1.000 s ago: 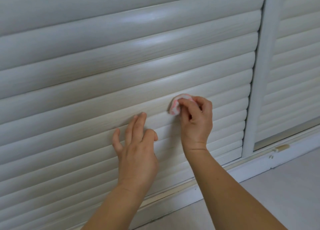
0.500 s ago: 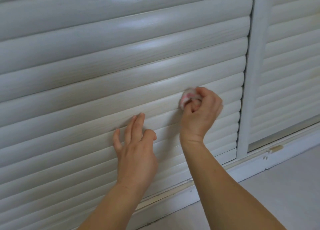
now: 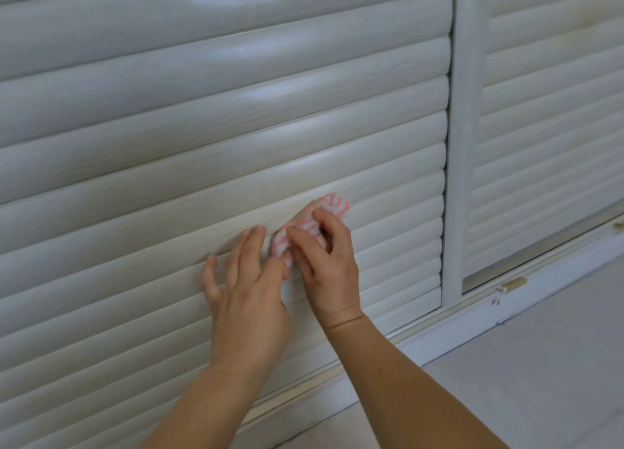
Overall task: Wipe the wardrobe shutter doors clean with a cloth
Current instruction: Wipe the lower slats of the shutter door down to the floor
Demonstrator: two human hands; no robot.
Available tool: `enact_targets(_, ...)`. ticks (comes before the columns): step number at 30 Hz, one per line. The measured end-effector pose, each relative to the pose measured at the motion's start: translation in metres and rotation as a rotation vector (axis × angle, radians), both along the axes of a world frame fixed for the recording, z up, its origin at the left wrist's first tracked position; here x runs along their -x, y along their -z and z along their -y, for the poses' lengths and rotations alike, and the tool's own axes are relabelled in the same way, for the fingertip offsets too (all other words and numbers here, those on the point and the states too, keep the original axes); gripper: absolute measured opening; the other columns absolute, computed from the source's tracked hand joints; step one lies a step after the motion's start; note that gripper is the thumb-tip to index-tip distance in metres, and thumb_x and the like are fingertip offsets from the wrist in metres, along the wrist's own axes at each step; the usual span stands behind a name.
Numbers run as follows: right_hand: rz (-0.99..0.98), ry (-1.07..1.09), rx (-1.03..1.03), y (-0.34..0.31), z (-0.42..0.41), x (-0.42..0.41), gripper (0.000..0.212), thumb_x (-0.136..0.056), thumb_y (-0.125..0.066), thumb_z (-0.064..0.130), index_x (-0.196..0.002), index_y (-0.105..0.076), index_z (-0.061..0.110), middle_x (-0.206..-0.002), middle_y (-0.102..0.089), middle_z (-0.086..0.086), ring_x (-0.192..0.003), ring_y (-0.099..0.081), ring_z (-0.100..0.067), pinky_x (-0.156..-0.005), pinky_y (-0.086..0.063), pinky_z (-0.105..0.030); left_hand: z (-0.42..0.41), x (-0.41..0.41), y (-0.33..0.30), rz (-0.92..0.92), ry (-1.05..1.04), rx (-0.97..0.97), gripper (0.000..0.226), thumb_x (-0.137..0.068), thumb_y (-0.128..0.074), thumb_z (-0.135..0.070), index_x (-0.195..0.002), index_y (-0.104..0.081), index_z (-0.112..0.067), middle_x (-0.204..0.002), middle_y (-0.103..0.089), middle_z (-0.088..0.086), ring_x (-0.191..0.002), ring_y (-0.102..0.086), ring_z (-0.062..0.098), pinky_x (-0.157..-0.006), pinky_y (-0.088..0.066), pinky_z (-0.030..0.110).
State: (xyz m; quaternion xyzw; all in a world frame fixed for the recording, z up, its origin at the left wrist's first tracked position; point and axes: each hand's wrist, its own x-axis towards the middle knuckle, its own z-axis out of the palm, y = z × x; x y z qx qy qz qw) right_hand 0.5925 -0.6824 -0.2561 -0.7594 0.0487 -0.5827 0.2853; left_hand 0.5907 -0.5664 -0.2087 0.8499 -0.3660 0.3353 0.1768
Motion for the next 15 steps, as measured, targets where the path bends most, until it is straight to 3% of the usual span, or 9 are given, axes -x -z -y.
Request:
enact_targets(1,0.009,0.022,-0.016,0.001,0.005,0.0,0.045,-0.096,-0.047,0.045,-0.117,-0.065,0.01,-0.119,-0.052,0.015,-0.11,-0.038,0.019,-0.089,-0.031,0.001,0.003,0.001,0.0,-0.001,0.019,0.0,0.042,-0.051,-0.049,0.006,-0.084,-0.058,-0.019,-0.134,-0.05,0.015,-0.129,-0.032,0.021,-0.102,-0.013,0.049)
enact_targets(3,0.014,0.078,-0.082,-0.003,0.015,0.003,0.029,-0.093,-0.053,0.031,-0.109,-0.07,0.012,-0.118,-0.055,0.009,-0.108,-0.044,0.009,-0.088,-0.028,0.001,0.007,0.003,-0.001,0.003,0.051,-0.007,0.038,-0.051,-0.048,0.006,-0.078,-0.054,-0.021,-0.135,-0.048,0.014,-0.13,-0.031,0.021,-0.103,-0.013,0.049)
enact_targets(6,0.118,0.215,-0.166,-0.007,0.032,0.007,0.024,-0.085,-0.052,0.017,-0.095,-0.074,0.018,-0.114,-0.062,-0.005,-0.1,-0.048,-0.016,-0.079,-0.032,-0.014,0.013,0.005,-0.003,-0.008,0.062,-0.027,0.045,-0.048,-0.056,0.012,-0.077,-0.052,-0.022,-0.137,-0.046,0.013,-0.131,-0.029,0.021,-0.104,-0.012,0.049)
enact_targets(10,0.096,0.478,-0.26,-0.012,0.062,0.014,0.016,-0.083,-0.065,0.017,-0.088,-0.075,0.027,-0.107,-0.069,0.004,-0.098,-0.049,-0.017,-0.077,-0.021,-0.023,0.018,0.007,-0.003,-0.025,0.047,-0.063,0.053,-0.04,-0.062,0.015,-0.077,-0.053,-0.022,-0.137,-0.046,0.013,-0.131,-0.03,0.021,-0.103,-0.012,0.048)
enact_targets(13,0.08,0.493,-0.336,-0.015,0.085,0.02,0.019,-0.085,-0.056,0.024,-0.09,-0.075,0.025,-0.107,-0.069,0.004,-0.103,-0.057,-0.024,-0.087,-0.035,-0.03,0.021,0.007,-0.001,-0.036,0.037,-0.083,0.056,-0.04,-0.064,0.016,-0.078,-0.052,-0.023,-0.138,-0.045,0.013,-0.132,-0.03,0.022,-0.103,-0.012,0.048)
enact_targets(15,0.071,0.371,-0.424,-0.016,0.108,0.021,0.022,-0.082,-0.055,0.021,-0.092,-0.073,0.015,-0.106,-0.067,-0.008,-0.102,-0.058,-0.032,-0.089,-0.042,-0.035,0.023,0.007,0.0,-0.045,0.029,-0.087,0.056,-0.041,-0.064,0.016,-0.078,-0.051,-0.024,-0.139,-0.044,0.012,-0.132,-0.029,0.023,-0.104,-0.012,0.05)
